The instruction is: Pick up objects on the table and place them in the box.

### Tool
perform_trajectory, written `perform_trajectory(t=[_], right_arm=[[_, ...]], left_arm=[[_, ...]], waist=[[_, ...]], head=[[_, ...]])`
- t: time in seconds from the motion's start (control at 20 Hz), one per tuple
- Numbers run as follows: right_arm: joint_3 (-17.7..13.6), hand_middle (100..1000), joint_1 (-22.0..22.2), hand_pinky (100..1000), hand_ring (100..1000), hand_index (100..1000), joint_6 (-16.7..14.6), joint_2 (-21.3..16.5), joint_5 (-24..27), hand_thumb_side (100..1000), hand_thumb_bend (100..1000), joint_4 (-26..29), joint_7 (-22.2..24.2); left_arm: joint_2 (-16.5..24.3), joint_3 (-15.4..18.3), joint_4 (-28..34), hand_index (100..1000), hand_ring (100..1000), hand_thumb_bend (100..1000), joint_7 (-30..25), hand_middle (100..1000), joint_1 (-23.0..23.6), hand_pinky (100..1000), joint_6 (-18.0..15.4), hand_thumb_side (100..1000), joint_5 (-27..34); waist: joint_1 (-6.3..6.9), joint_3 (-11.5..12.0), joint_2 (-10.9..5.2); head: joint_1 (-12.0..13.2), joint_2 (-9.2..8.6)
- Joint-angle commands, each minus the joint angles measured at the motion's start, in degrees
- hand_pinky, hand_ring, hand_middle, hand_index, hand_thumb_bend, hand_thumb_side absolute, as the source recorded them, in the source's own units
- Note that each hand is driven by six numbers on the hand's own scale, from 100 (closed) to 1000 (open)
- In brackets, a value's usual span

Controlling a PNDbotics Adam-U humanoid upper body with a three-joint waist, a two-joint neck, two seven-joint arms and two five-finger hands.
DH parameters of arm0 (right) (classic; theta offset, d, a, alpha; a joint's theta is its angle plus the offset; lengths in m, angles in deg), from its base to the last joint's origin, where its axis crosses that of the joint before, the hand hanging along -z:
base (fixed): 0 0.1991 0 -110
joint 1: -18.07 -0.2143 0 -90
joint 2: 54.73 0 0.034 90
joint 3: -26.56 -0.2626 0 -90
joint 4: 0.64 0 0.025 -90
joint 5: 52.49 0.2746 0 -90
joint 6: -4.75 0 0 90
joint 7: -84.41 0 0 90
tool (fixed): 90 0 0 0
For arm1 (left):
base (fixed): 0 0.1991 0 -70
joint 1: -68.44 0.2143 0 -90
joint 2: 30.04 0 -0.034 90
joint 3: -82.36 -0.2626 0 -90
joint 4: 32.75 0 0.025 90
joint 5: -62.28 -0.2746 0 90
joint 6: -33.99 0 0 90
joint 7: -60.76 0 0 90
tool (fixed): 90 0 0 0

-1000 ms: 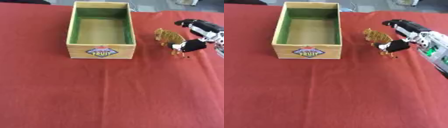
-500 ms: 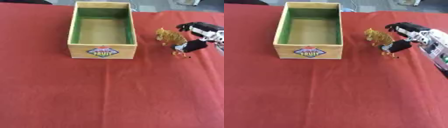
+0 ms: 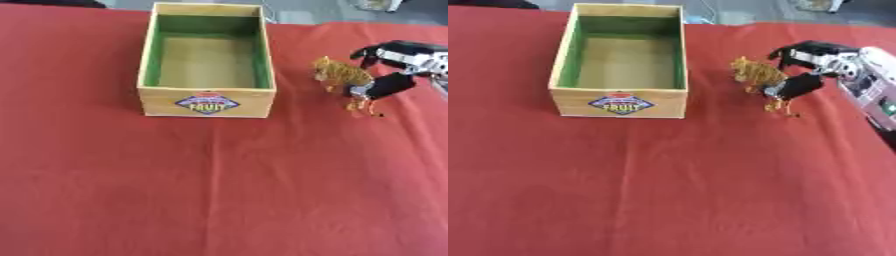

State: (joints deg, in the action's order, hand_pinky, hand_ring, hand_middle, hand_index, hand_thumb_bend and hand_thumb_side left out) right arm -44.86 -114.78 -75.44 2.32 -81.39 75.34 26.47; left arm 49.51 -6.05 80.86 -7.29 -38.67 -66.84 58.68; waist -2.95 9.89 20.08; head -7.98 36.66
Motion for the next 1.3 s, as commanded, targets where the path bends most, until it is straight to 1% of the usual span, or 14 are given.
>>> perform_trajectory(t=[0.05,0.35,0.45,0.55,0.6,0.75,0.8,0.85,0.95,1.0,1.05,1.15,1.2,1.3], right_arm=[[-1.22,670,-0.87,943,894,913,-0.67,-1.23,-1.52,476,236,0.39,2.85],[-2.01,601,-1.46,939,876,845,-1.63,-0.72,-3.42,447,214,0.86,8.09],[-2.37,528,-1.76,927,841,748,-1.50,-0.41,-3.81,452,178,1.08,8.89],[-2.68,490,-1.97,916,812,678,-0.82,-0.09,-3.83,456,106,1.16,8.41],[-2.82,471,-2.07,906,794,649,-0.31,0.04,-3.66,444,100,1.22,7.82],[-2.98,451,-2.22,891,769,598,1.39,0.19,-3.31,378,100,1.45,5.56],[-2.93,439,-2.21,878,758,556,1.86,0.21,-3.23,314,100,1.50,4.78],[-2.86,439,-2.16,874,756,542,2.27,0.24,-3.06,299,100,1.55,4.07],[-2.67,460,-2.02,856,745,487,2.94,0.25,-2.67,216,100,1.54,3.14],[-2.63,484,-1.97,838,736,446,3.30,0.30,-2.44,123,100,1.49,2.83],[-2.62,483,-1.95,835,728,426,3.70,0.36,-2.20,100,100,1.42,2.52],[-2.67,475,-1.97,815,704,368,4.66,0.52,-1.55,116,100,1.28,1.69],[-2.76,456,-2.00,796,683,305,5.22,0.60,-1.13,172,100,1.24,1.15],[-2.88,435,-2.12,787,667,267,6.34,0.73,-0.10,217,100,1.38,-0.15]], left_arm=[[0.52,-0.11,0.98,723,457,100,-0.27,556,-0.27,546,-0.05,577,-0.19],[0.47,-0.13,0.98,723,457,100,-0.25,554,-0.21,546,-0.02,577,-0.19],[0.44,-0.12,0.98,723,457,100,-0.24,553,-0.18,545,0.02,577,-0.19],[0.43,-0.12,0.98,723,457,100,-0.24,553,-0.17,545,0.03,578,-0.18],[0.42,-0.11,0.98,723,457,100,-0.22,554,-0.15,545,0.05,578,-0.18],[0.40,-0.12,0.98,723,457,100,-0.26,554,-0.12,545,0.10,578,-0.21],[0.39,-0.12,0.98,723,457,100,-0.27,554,-0.11,545,0.13,577,-0.22],[0.39,-0.12,0.98,723,457,100,-0.29,554,-0.09,545,0.17,577,-0.23],[0.36,-0.12,0.98,723,457,100,-0.32,554,-0.06,545,0.24,575,-0.25],[0.36,-0.12,0.98,723,457,100,-0.34,554,-0.07,545,0.24,576,-0.25],[0.35,-0.12,0.98,723,457,100,-0.35,554,-0.08,545,0.24,576,-0.24],[0.33,-0.11,0.98,723,457,100,-0.36,554,-0.07,545,0.26,578,-0.19],[0.31,-0.10,0.98,723,457,100,-0.36,554,-0.05,545,0.27,576,-0.17],[0.30,-0.08,0.98,723,457,100,-0.37,554,-0.04,545,0.27,576,-0.15]], waist=[[0.00,0.04,-0.99],[-0.12,0.03,-1.01],[-0.10,0.06,-1.02],[-0.07,0.09,-1.04],[-0.06,0.08,-1.05],[-0.07,0.03,-1.08],[-0.08,0.02,-1.08],[-0.09,0.00,-1.09],[-0.10,-0.04,-1.12],[-0.10,-0.04,-1.13],[-0.09,-0.04,-1.14],[-0.07,0.00,-1.15],[-0.04,0.01,-1.16],[0.00,0.01,-1.18]], head=[[0.09,-0.23],[0.13,-0.10],[0.16,-0.15],[0.15,-0.13],[0.16,-0.12],[0.21,-0.10],[0.24,-0.09],[0.25,-0.06],[0.26,-0.02],[0.28,-0.05],[0.30,-0.08],[0.31,-0.13],[0.32,-0.17],[0.32,-0.18]])
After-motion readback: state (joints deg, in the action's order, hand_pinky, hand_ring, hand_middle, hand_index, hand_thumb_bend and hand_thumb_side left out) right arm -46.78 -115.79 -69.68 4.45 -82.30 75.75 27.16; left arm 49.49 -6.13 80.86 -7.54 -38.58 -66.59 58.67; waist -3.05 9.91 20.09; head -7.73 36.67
